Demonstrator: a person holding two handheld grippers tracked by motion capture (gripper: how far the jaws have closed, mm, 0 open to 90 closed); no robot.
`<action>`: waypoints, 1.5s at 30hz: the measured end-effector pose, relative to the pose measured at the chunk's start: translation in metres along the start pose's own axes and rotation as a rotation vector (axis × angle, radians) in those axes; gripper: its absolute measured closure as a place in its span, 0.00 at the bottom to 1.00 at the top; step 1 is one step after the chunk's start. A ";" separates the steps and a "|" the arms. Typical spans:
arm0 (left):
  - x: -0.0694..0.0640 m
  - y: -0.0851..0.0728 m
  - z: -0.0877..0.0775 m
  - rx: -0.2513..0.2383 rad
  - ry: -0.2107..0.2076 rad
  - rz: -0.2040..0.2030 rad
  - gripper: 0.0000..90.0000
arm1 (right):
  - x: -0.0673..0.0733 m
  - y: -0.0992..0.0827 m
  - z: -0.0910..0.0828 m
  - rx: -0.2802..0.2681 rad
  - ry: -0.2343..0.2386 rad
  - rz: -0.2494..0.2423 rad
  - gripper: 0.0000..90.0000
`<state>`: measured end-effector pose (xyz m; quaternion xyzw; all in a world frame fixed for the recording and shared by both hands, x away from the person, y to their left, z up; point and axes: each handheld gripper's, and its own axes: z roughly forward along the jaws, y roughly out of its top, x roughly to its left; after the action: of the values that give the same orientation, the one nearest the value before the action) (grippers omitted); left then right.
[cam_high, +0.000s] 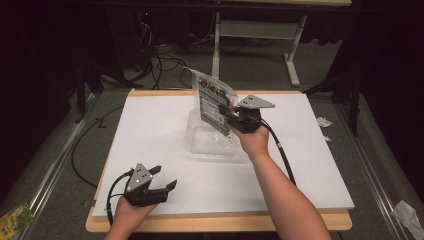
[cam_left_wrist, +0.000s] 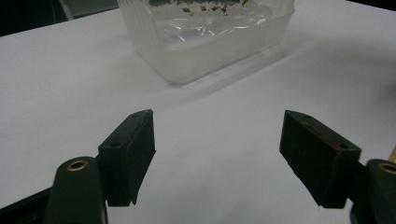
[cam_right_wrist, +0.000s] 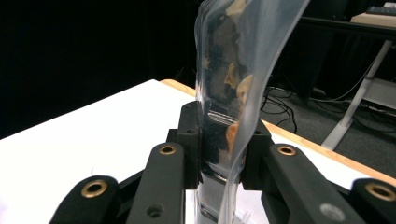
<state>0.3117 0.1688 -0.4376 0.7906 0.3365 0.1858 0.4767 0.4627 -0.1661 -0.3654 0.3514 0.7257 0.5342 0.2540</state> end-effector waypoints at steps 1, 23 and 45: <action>0.000 0.000 0.000 0.000 -0.001 0.000 0.30 | 0.000 -0.001 0.001 0.007 0.002 -0.002 0.84; -0.002 0.001 0.004 0.010 -0.005 0.007 0.30 | -0.007 -0.044 -0.001 0.026 0.021 0.064 0.84; -0.001 0.001 0.004 0.010 -0.006 0.003 0.30 | -0.015 -0.042 0.003 0.077 0.003 0.119 0.62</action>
<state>0.3136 0.1656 -0.4389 0.7939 0.3348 0.1824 0.4737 0.4645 -0.1830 -0.4061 0.4026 0.7239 0.5207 0.2069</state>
